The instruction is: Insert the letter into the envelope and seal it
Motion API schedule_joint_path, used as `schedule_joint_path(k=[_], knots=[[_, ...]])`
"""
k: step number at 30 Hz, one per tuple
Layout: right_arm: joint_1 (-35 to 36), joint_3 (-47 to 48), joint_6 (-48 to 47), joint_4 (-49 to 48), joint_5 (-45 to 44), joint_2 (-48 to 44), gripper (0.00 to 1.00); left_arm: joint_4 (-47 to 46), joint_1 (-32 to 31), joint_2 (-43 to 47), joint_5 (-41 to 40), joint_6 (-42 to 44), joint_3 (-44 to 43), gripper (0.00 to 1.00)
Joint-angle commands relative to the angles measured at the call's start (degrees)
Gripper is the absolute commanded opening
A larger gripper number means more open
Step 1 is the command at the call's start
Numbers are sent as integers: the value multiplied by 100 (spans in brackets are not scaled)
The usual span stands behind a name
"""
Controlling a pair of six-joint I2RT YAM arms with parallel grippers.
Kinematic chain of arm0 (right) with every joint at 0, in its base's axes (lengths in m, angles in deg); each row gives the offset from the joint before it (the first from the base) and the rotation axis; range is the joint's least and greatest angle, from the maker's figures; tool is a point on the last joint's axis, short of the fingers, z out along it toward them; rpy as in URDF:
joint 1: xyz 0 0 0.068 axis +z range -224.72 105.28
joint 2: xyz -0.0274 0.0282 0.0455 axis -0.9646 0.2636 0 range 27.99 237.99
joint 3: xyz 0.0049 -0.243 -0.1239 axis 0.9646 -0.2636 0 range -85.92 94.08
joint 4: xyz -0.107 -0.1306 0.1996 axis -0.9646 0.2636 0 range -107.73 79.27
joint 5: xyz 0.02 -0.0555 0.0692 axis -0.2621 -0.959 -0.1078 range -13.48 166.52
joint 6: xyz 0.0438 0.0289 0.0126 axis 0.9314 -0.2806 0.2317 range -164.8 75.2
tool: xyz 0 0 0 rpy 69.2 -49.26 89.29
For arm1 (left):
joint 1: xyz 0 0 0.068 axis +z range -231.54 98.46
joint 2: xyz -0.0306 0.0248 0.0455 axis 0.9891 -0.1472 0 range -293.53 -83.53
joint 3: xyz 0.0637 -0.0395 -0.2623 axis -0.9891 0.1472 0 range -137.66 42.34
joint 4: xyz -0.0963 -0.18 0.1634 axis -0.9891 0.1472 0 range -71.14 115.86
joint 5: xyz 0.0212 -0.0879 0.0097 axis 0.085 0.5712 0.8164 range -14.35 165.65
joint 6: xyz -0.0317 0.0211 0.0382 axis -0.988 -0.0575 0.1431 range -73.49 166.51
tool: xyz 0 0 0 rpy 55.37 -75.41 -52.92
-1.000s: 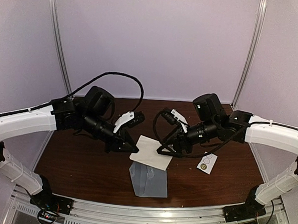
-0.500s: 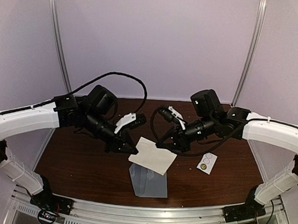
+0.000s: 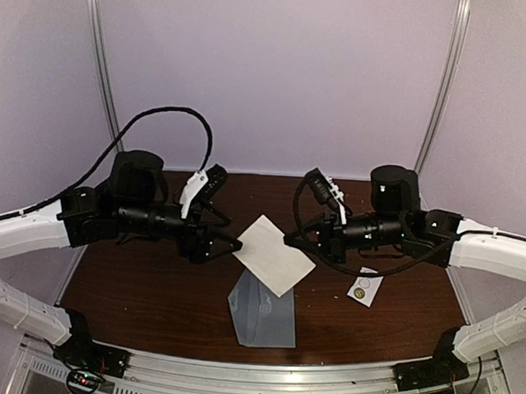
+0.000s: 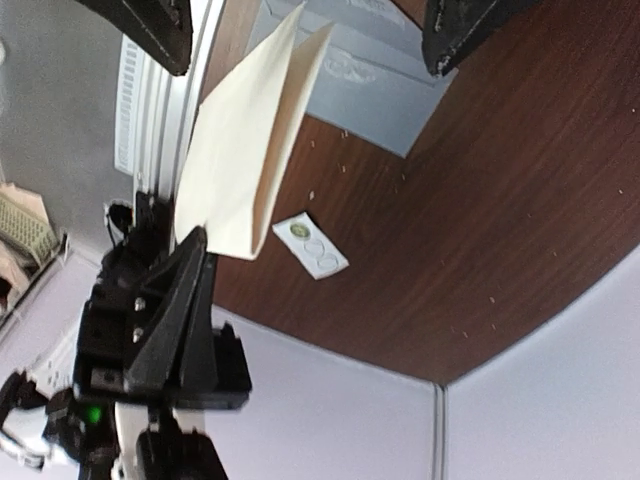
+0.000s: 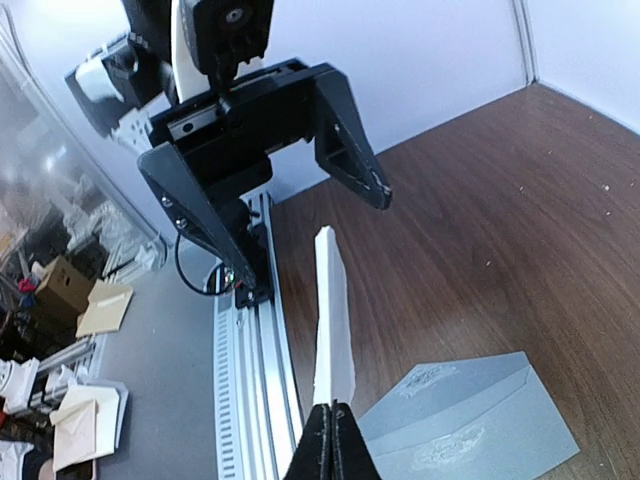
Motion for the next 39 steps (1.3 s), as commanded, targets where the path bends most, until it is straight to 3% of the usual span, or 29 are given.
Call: schedule_joint_path(k=[1,4,6,12,15,19,24,33,37,39], knots=[[43,-681,1035,-2364,-835,-550,0,-2891,-7,786,-828,-1384,979,83],[44,-1057,1459,-3675,-1064,-674,0,-4464,-10,996,-683,-1886,1643,86],[56,-1126,1598,-4132,-1163,-629,0,-4993,-9,905,-386,-2086,1732,87],[132,-1024,1789,-4927,-1223,-353,0,-5517,-55,236,614,-2460,1519,82],[186,-960,1839,-5153,-1217,-178,0,-5755,-84,42,827,-2588,1454,71],[234,-977,1943,-5357,-1222,-38,0,-6172,-86,26,869,-2755,1513,47],[272,-986,1951,-5387,-1267,27,0,-6305,-86,49,747,-2902,1552,27],[305,-998,1890,-5234,-1267,76,0,-6672,-86,-82,640,-3221,1698,16],[316,-1073,1847,-5121,-1346,27,0,-6762,-83,-155,614,-3333,1732,1],[316,-1096,1824,-5019,-1406,-19,0,-6589,-87,-149,518,-3343,1723,0]])
